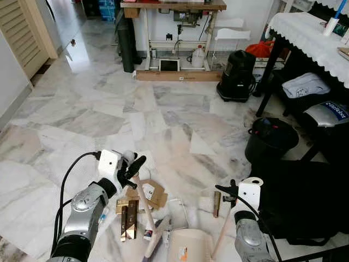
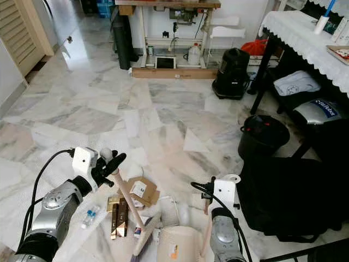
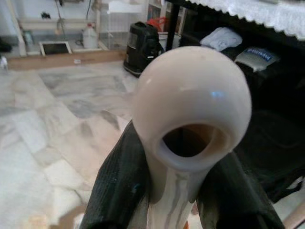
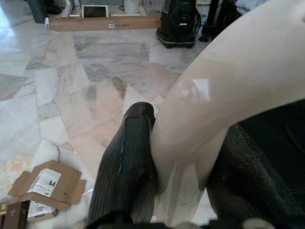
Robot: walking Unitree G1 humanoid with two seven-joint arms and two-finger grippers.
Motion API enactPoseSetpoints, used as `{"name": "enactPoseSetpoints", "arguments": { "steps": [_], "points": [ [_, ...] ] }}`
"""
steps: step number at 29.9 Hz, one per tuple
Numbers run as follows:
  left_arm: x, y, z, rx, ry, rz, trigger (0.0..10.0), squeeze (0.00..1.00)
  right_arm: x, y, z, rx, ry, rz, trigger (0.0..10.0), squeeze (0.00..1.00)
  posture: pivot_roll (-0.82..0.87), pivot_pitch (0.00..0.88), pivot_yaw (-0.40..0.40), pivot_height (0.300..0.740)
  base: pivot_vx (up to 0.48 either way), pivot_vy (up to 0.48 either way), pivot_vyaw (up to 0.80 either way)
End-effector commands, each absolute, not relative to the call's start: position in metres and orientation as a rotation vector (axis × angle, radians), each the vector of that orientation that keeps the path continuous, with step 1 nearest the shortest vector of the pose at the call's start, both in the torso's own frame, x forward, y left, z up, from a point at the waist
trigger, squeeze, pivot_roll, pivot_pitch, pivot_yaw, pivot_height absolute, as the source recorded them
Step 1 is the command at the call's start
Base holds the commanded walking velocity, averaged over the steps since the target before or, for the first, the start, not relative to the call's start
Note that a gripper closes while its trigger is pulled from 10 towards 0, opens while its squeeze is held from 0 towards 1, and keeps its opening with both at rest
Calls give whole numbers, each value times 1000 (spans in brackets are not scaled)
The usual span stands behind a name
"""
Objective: Sweep floor
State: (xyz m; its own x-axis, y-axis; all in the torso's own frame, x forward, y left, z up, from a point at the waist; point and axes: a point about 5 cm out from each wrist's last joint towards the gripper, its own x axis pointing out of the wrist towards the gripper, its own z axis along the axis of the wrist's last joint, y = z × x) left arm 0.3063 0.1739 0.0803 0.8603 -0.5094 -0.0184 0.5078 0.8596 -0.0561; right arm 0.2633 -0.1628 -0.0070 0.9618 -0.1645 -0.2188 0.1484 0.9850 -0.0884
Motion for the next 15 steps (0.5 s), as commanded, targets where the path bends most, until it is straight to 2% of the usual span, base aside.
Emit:
{"name": "enactPoseSetpoints", "arguments": {
  "steps": [1,6,12,15],
  "points": [
    [306,173,83,-208,16,-511,10000,0,260,-163,-11,-91,251,-147,10000,0,15,45,-51,740,0,0,0],
    [311,187,100,-290,-77,-408,10000,0,261,-159,-10,-88,250,-134,10000,0,17,42,-53,740,0,0,0],
    [306,202,123,-205,-165,-357,10000,0,262,-158,-10,-88,254,-127,10000,0,28,42,-56,740,0,0,0],
    [301,207,131,-90,-191,-339,10000,0,262,-157,-11,-90,260,-122,10000,0,32,40,-57,740,0,0,0]
  ]
}}
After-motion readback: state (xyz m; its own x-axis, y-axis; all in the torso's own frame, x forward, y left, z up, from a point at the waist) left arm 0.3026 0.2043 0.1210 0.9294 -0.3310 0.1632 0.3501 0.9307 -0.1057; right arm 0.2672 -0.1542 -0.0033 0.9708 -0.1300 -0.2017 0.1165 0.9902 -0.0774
